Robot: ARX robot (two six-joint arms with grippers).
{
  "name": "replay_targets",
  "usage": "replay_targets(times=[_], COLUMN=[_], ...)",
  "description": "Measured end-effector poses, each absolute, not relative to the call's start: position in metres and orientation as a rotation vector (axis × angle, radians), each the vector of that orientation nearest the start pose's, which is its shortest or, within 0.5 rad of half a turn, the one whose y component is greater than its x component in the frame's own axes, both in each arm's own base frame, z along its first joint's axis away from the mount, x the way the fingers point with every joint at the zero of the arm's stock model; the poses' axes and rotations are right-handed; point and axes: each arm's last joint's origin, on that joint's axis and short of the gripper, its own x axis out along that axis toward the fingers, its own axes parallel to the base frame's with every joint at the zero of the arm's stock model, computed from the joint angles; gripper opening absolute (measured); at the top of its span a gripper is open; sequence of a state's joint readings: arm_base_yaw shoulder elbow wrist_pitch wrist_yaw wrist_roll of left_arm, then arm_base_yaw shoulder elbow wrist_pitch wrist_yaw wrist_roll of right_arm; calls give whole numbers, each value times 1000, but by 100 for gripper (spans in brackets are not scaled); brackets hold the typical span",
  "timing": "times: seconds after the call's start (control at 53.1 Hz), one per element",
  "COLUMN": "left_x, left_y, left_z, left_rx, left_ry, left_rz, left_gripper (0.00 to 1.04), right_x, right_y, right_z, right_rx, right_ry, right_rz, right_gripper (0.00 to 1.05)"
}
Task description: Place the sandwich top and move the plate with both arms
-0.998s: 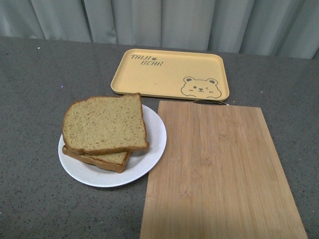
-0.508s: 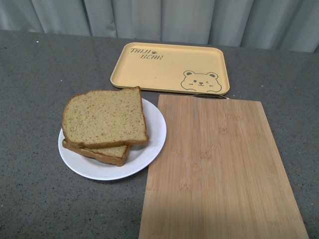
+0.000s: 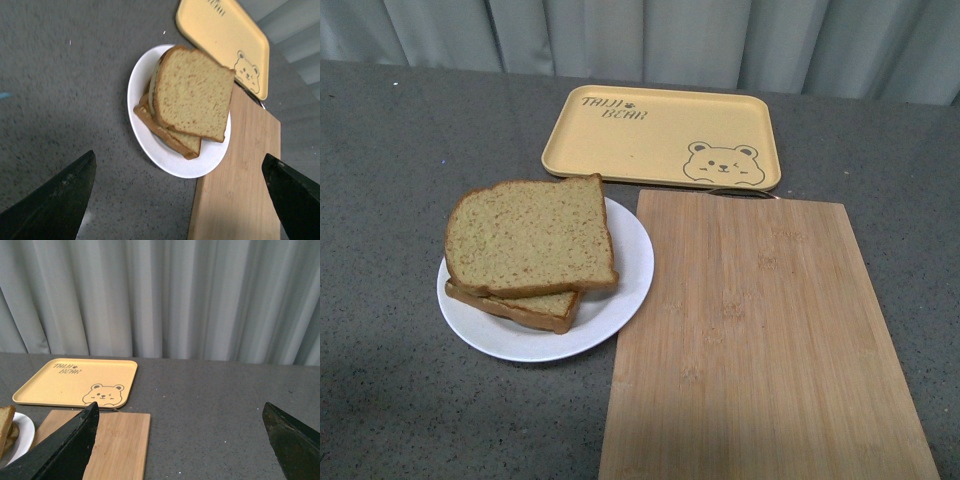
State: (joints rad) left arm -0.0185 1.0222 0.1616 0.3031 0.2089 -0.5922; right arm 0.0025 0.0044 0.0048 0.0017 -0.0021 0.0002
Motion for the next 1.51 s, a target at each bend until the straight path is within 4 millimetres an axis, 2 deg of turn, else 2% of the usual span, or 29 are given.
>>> replay_targets(times=[0.151,0.301,0.546,0.791,1.016,1.186,1.261,1.506], left_x=[189,205,224,241,249,251,251,252], left_y=[-13,-22,-27,-38,-44,-44,-44,-44], left_z=[106,89,63,53,43,36,32,23], left_rx=[-721,-775,-797,-820,-856,-868,-883,-945], left_ry=[715,780,888,908,939,963,977,990], left_rz=[-22,-38,24,-21,-33,-18,-24,-28], left_gripper=[98,98,98,98,98,74,56,18], right_x=[98,98,98,98,98,98,98,98], right_y=[0,0,0,0,0,0,0,0], right_z=[165,165,165,165,165,165,165,165], right_rx=[0,0,0,0,0,0,0,0], right_ry=[-2,-2,-2,-2,-2,-2,-2,-2], right_rz=[5,5,4,4,4,4,4,4], right_gripper=[95,95,95,95,95,95,95,95])
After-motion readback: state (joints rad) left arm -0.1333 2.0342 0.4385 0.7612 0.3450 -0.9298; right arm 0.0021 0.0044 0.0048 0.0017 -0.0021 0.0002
